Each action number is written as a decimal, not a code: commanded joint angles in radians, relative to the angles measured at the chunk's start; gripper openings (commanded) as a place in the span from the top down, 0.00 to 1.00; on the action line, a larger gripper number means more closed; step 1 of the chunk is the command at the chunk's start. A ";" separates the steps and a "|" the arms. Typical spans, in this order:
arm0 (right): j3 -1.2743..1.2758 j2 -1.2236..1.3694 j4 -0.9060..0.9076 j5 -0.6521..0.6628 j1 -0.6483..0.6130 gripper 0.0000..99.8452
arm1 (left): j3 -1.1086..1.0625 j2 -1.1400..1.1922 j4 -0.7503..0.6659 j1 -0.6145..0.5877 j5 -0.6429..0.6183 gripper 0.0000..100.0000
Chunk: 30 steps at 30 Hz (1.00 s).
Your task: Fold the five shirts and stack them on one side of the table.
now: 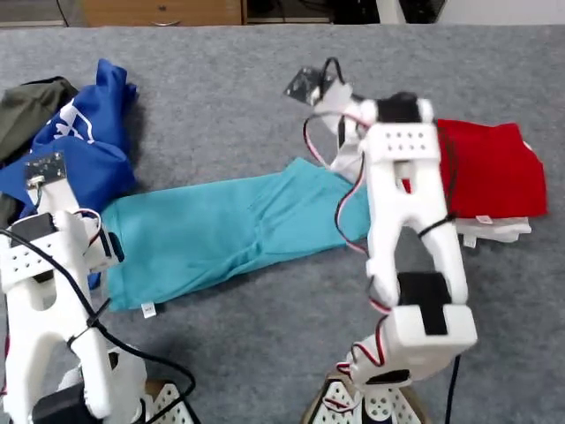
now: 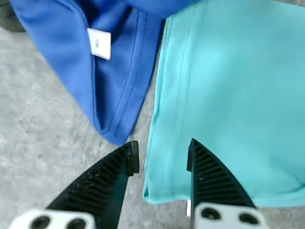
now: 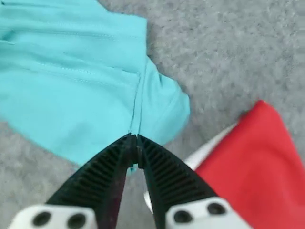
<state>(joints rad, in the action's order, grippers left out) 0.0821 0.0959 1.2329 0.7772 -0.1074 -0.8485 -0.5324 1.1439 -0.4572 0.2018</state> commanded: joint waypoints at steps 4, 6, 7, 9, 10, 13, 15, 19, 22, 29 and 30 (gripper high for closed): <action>0.245 -0.156 -0.288 -0.012 -0.002 1.00 | 0.031 0.153 -0.121 0.035 0.014 0.82; 0.252 -0.166 -0.293 -0.012 -0.005 1.00 | 0.058 0.223 -0.124 0.041 -0.021 0.82; 0.252 -0.166 -0.295 -0.012 -0.010 1.00 | 0.074 0.251 -0.124 0.043 -0.044 0.82; 0.252 -0.166 -0.296 -0.012 -0.012 1.00 | 0.104 0.311 -0.132 0.048 -0.068 0.82; 0.251 -0.166 -0.296 -0.012 -0.012 1.00 | 0.118 0.337 -0.132 0.048 -0.069 0.82; 0.249 -0.166 -0.298 -0.012 -0.012 1.00 | 0.150 0.398 -0.133 0.051 -0.072 0.83; 0.249 -0.166 -0.298 -0.012 -0.012 1.00 | 0.163 0.429 -0.155 0.052 -0.069 0.83; 0.249 -0.168 -0.298 -0.012 -0.012 1.00 | 0.167 0.467 -0.186 0.049 -0.069 0.83; 0.249 -0.168 -0.298 -0.012 -0.012 1.00 | 0.172 0.476 -0.183 0.046 -0.077 0.83; 0.246 -0.177 -0.293 -0.005 -0.008 1.00 | 0.163 0.492 -0.187 0.078 -0.100 0.90; 0.246 -0.179 -0.290 0.015 -0.008 1.00 | 0.161 0.499 -0.187 0.114 -0.086 0.93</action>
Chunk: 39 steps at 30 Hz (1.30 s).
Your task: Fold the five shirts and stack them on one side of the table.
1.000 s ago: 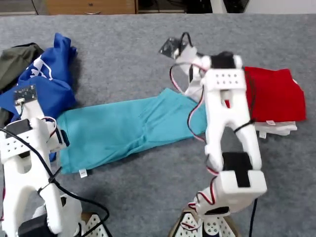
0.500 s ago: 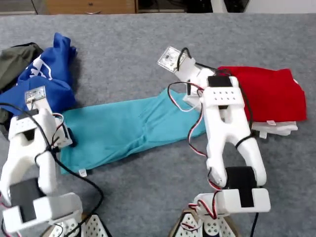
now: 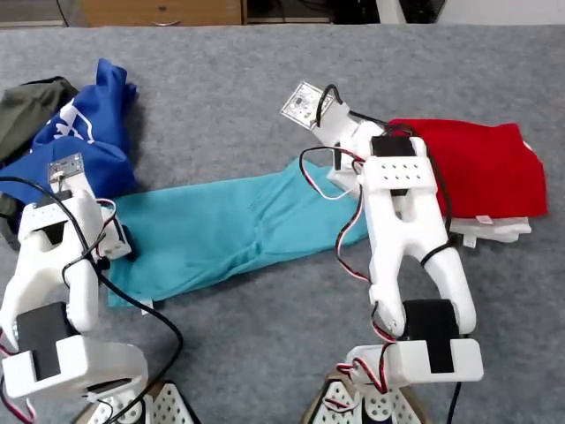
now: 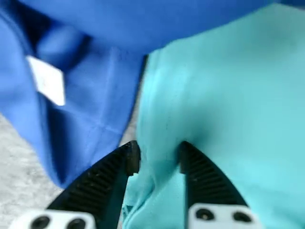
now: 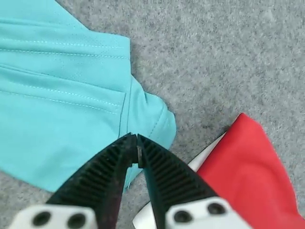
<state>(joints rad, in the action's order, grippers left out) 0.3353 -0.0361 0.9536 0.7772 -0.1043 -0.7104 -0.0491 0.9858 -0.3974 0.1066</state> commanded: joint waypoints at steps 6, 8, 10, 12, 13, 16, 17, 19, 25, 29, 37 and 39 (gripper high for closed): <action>-0.070 -0.065 0.040 0.034 0.021 1.00 | 0.037 0.067 -0.025 0.107 0.035 0.98; -0.117 -0.107 0.069 0.034 0.047 1.00 | 0.046 0.067 -0.023 0.114 0.035 0.98; -0.170 -0.156 0.091 0.034 0.076 1.00 | 0.049 0.067 -0.023 0.138 0.032 0.98; -0.222 -0.203 0.098 0.020 0.111 1.00 | 0.069 0.067 0.009 0.192 0.034 0.98; -0.248 -0.223 0.098 0.012 0.134 1.00 | 0.095 0.067 0.048 0.232 0.034 0.98; -0.308 -0.266 0.097 0.009 0.226 1.00 | 0.203 0.067 0.187 0.377 0.026 0.98; -0.321 -0.272 0.097 0.009 0.260 1.00 | 0.244 0.067 0.224 0.422 0.021 0.98; -0.337 -0.275 0.091 0.015 0.323 1.00 | 0.325 0.067 0.288 0.509 -0.034 0.98; -0.329 -0.275 -0.018 0.021 0.486 1.00 | 0.548 0.077 0.367 0.707 -0.080 0.98; -0.329 -0.275 -0.025 0.071 0.532 1.00 | 0.644 0.079 0.334 0.809 -0.118 0.98; -0.335 -0.275 -0.025 0.087 0.556 1.00 | 0.720 0.081 0.150 0.942 -0.186 0.98; -0.334 -0.278 -0.025 0.087 0.556 1.00 | 0.715 0.087 0.091 0.971 -0.201 0.98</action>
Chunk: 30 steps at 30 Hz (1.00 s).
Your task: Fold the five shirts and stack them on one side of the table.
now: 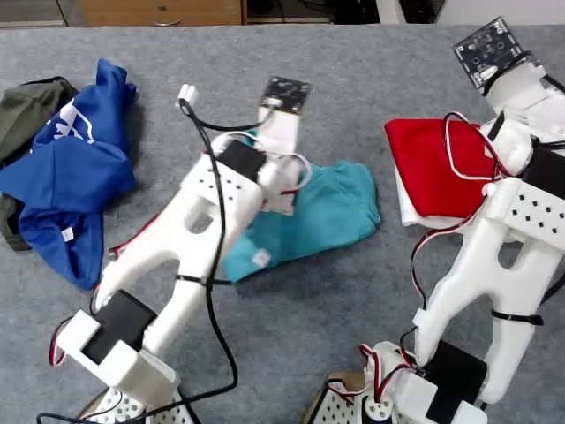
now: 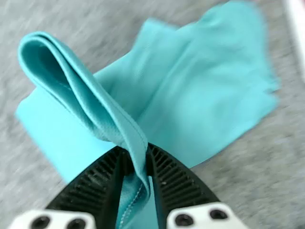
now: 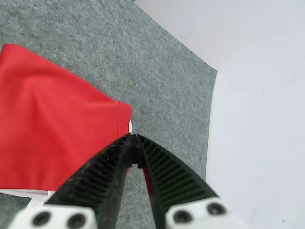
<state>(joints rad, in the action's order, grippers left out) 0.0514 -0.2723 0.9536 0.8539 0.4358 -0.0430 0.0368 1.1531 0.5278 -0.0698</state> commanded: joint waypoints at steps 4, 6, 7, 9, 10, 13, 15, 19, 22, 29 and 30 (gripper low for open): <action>-0.050 -0.045 -0.021 0.011 0.019 1.00 | 0.089 0.091 -0.167 0.077 -0.058 0.98; -0.051 -0.045 -0.023 0.011 0.028 1.00 | 0.149 0.165 -0.180 0.089 -0.068 0.98; -0.051 -0.045 -0.025 0.011 0.031 1.00 | 0.192 0.206 -0.173 0.095 -0.072 0.98; -0.053 -0.045 -0.025 0.011 0.042 1.00 | 0.295 0.285 -0.155 0.101 -0.072 0.98; -0.053 -0.045 -0.025 0.011 0.044 1.00 | 0.354 0.320 -0.141 0.107 -0.072 0.98; -0.053 -0.045 -0.025 0.012 0.044 1.00 | 0.528 0.433 -0.081 0.126 -0.072 0.98; -0.051 -0.045 -0.025 0.032 0.044 1.00 | 0.635 0.504 -0.023 0.144 -0.072 0.98; -0.050 -0.044 -0.025 0.037 0.044 1.00 | 0.821 0.625 0.058 0.164 -0.072 0.98; -0.050 -0.044 -0.023 0.037 0.044 1.00 | 0.931 0.702 0.104 0.166 -0.072 0.98; -0.050 -0.039 -0.021 0.037 0.041 1.00 | 1.114 0.803 0.256 0.166 -0.086 0.97; -0.050 -0.039 -0.020 0.037 0.038 1.00 | 1.140 0.808 0.279 0.164 -0.109 0.94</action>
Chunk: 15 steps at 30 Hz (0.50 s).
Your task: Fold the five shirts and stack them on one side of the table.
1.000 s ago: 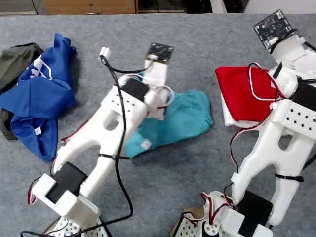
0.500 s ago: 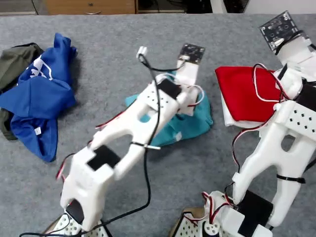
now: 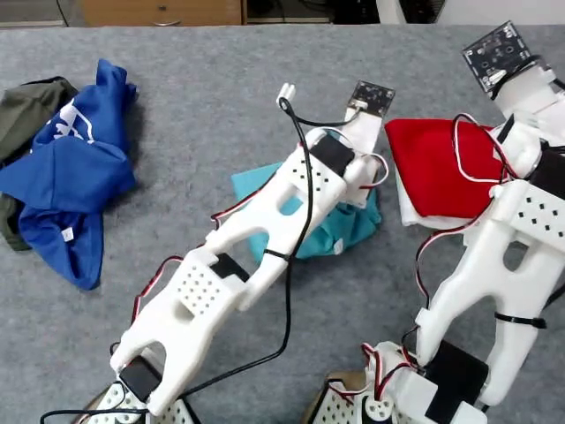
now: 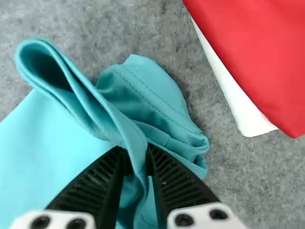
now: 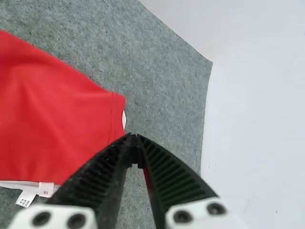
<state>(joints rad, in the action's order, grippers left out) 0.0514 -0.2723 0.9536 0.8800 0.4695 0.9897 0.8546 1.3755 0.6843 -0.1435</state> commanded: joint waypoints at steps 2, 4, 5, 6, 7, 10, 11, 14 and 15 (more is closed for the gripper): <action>-0.047 -0.039 -0.018 0.011 0.002 1.00 | 0.164 -0.010 0.117 0.003 -0.097 0.84; -0.047 -0.039 -0.017 0.011 0.001 0.99 | 0.236 -0.010 0.187 0.000 -0.172 0.77; -0.047 -0.039 -0.015 0.011 -0.005 0.99 | 0.279 -0.010 0.222 -0.003 -0.193 0.77; -0.050 -0.041 0.000 0.011 -0.016 0.99 | 0.328 -0.010 0.259 -0.011 -0.196 0.77; -0.053 -0.044 0.021 0.011 -0.027 0.99 | 0.384 -0.010 0.298 -0.021 -0.198 0.77; -0.070 -0.039 0.121 0.005 -0.105 0.99 | 0.557 -0.010 0.385 -0.109 -0.180 0.85; -0.067 -0.036 0.153 0.003 -0.145 0.99 | 0.595 -0.008 0.387 -0.158 -0.153 0.91; -0.036 -0.022 0.244 -0.011 -0.291 1.00 | 0.611 -0.010 0.388 -0.322 -0.121 0.96; -0.031 -0.013 0.275 -0.026 -0.340 1.00 | 0.591 -0.010 0.388 -0.371 -0.121 0.97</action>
<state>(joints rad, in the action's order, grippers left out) 0.0330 -0.2723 1.1531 0.8815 0.2639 1.5420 0.8592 1.7484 0.4634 -0.2785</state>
